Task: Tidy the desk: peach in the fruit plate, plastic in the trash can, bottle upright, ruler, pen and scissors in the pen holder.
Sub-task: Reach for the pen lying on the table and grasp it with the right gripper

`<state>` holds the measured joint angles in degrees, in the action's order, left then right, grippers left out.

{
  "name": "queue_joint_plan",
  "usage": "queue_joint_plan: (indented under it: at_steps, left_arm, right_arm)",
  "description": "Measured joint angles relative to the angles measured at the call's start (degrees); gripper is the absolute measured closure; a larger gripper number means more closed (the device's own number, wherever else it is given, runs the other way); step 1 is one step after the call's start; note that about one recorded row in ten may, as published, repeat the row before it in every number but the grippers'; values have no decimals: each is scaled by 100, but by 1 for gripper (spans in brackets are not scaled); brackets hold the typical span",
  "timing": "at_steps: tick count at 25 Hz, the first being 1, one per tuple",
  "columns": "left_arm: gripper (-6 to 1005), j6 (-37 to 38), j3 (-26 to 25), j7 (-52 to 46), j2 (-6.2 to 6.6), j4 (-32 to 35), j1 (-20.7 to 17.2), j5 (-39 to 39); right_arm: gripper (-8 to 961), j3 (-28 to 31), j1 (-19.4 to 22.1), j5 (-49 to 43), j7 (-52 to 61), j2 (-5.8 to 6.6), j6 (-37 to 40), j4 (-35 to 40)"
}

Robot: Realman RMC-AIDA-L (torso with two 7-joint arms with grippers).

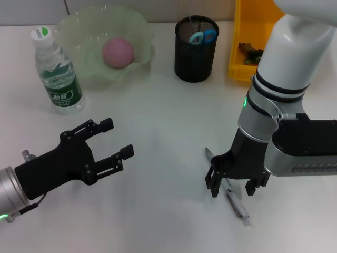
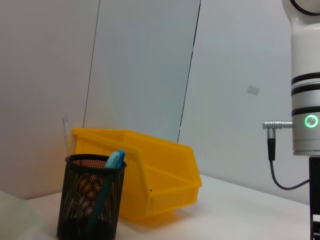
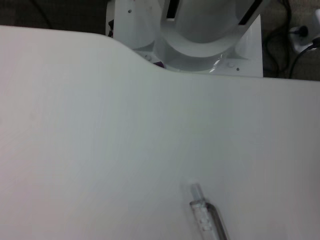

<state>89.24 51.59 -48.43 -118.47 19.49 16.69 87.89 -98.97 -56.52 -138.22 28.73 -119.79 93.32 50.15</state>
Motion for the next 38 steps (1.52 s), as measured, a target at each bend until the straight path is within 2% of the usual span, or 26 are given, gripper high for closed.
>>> queue_joint_plan:
  at_steps: [16, 25, 36, 38]
  left_arm:
    - [198, 64, 12, 9, 0, -6, -4, 0]
    - [198, 116, 1, 9, 0, 20, -19, 0]
    - [198, 156, 20, 9, 13, 30, -44, 36]
    - [198, 156, 33, 9, 19, 31, -47, 40]
  right_arm:
    - [237, -214, -18, -48, 31, 0, -135, -105]
    - [440, -262, -47, -59, 120, -1, -171, -122]
    - [470, -320, -58, -29, 130, -8, -238, -159]
    - [543, -344, -49, -27, 135, -9, -252, -150]
